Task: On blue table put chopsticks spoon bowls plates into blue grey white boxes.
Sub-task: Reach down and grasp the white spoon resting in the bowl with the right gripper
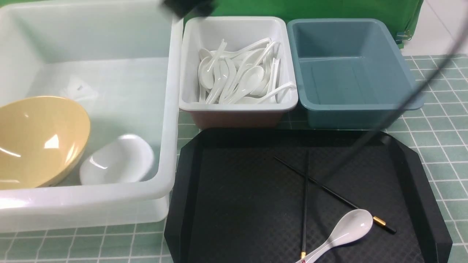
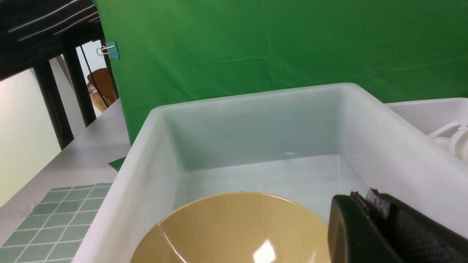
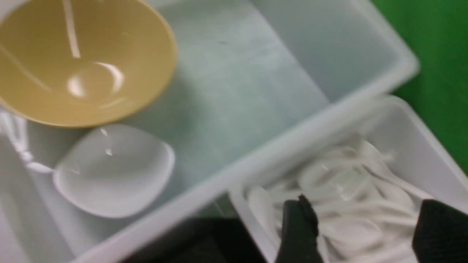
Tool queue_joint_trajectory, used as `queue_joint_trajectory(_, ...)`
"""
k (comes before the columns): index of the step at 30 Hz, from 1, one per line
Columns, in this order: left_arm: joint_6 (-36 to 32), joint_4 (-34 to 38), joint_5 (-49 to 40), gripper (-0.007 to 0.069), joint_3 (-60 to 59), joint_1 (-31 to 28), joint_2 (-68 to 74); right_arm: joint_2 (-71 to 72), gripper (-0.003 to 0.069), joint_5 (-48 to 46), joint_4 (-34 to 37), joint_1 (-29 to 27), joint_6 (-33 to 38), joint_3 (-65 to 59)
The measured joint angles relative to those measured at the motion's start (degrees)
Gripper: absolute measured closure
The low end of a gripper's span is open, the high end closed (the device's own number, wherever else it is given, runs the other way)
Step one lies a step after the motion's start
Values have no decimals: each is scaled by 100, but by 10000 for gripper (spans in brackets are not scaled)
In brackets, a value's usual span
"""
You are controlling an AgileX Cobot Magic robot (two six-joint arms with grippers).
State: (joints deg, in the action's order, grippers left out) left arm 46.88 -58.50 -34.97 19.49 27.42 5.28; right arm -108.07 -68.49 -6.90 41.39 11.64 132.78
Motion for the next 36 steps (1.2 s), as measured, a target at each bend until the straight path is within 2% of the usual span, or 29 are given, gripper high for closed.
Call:
queue_joint_trajectory(4, 252, -17, 141, 620, -94, 0, 0, 503, 208, -247, -473, -324, -506, -851)
queue_joint_trajectory(8, 568, -180, 281, 620, -157, 0, 0, 1135, 205, -275, -600, -634, -809, -3226)
queue_joint_trajectory(10, 579, -227, 286, 620, -169, 0, 0, 1223, 205, -269, -587, -642, -837, -3794)
queue_joint_trajectory(11, 593, -295, 293, 620, -175, 0, 0, 1283, 205, -246, -565, -642, -844, -4889)
queue_joint_trajectory(12, 593, -296, 293, 620, -175, 0, 0, 1283, 205, -240, -556, -642, -844, -4889)
queue_joint_trajectory(13, 607, -312, 293, 620, -175, 0, 0, 1288, 205, -165, -541, -642, -848, -5782)
queue_joint_trajectory(18, 613, -350, 311, 620, -225, 0, 0, 1288, 205, 845, -536, -642, -875, -7567)
queue_joint_trajectory(25, 627, -414, 346, 620, -232, 0, 0, 1365, 205, 1945, -15, -642, -903, -8057)
queue_joint_trajectory(29, 627, -414, 340, 620, -232, 0, 0, 1365, 205, 2114, 8, -676, -1038, -8057)
queue_joint_trajectory(31, 627, -414, 334, 620, -239, 0, 0, 1365, 205, 2123, 27, -788, -1311, -8037)
queue_joint_trajectory(36, 631, -414, 306, 620, -239, 0, 0, 1369, 205, 2296, 127, -1115, -1474, -7961)
